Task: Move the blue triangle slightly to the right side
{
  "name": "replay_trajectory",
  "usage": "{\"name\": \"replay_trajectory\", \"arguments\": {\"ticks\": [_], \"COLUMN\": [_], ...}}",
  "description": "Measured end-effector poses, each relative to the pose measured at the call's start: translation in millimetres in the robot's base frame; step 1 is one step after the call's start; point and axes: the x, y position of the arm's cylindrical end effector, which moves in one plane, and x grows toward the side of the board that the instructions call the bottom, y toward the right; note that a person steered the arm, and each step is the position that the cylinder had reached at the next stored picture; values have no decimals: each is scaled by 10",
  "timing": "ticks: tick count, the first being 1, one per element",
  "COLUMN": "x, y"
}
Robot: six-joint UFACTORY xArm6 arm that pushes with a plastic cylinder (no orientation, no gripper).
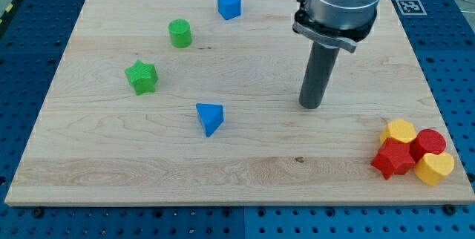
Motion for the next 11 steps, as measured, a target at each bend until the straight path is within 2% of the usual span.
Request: {"name": "replay_trajectory", "arguments": {"ticks": [6, 8, 11], "x": [-6, -6, 27], "y": [-1311, -1358, -1745]}}
